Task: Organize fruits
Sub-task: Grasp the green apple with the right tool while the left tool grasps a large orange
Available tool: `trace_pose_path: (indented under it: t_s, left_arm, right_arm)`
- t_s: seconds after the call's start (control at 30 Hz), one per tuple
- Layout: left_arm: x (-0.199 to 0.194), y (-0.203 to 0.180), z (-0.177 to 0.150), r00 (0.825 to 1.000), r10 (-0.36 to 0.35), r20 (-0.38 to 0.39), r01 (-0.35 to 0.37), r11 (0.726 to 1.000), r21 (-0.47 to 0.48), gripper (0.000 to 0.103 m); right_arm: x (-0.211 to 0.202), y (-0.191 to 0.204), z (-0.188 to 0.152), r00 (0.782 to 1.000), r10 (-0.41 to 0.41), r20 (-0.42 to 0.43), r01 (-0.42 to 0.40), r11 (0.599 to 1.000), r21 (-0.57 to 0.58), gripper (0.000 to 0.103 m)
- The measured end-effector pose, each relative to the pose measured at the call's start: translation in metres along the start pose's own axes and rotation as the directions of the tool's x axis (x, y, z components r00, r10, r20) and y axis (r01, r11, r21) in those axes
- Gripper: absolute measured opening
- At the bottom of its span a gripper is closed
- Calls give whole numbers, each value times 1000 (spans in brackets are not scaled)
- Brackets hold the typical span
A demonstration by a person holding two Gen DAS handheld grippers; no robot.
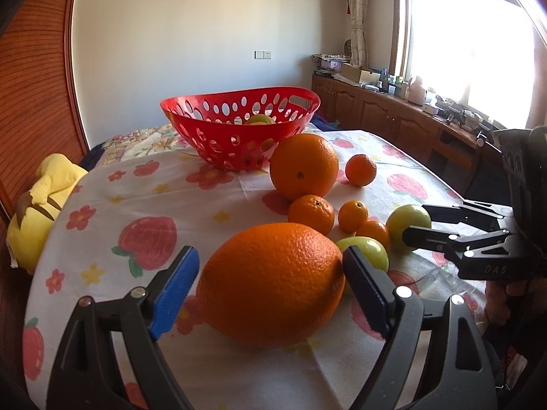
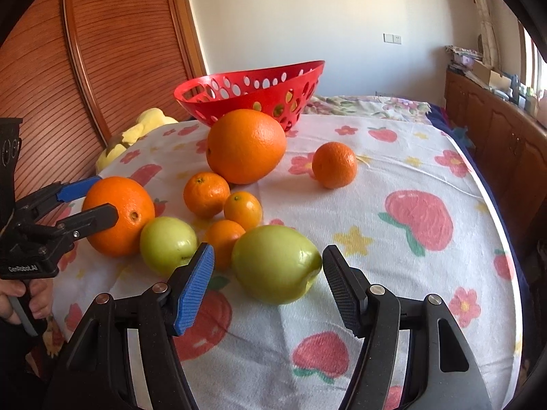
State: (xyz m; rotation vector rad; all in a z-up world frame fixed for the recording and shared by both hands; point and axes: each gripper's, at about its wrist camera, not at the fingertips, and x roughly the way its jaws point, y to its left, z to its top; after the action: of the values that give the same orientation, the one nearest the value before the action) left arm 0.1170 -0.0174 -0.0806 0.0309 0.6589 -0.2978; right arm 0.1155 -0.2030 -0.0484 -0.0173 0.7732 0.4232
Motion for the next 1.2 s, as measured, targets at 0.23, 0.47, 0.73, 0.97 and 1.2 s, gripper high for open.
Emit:
trace_pose_path:
  t_s: [0.23,0.47,0.73,0.97,1.2]
  left_arm:
    - [3,-1,-4,1000,4,6,-4,1000,-2,89]
    - [4,-5,-4,1000,24,-1,-24,1000,15,90]
    - [9,-8,-5,999,41,-32,-40,999,30,94]
    - [22,-8,-3,996,48,-71,-45,998,48,96]
    - [27,-6,-2,994,31,-103,-26,998,51,96]
  right_arm:
    - [5,-2,-1,1000,-3,-12,3,1000,10,68]
    - [14,-3,-1,998,-17,-56,18,1000,15,68]
    - [16,-2,-3,998,-25,-58,25,1000,5,60]
    - [16,-2,-4,998,-26,-54,26,1000,7,60]
    - [15,-3,-4,998,-23,-53,24,1000,11,60]
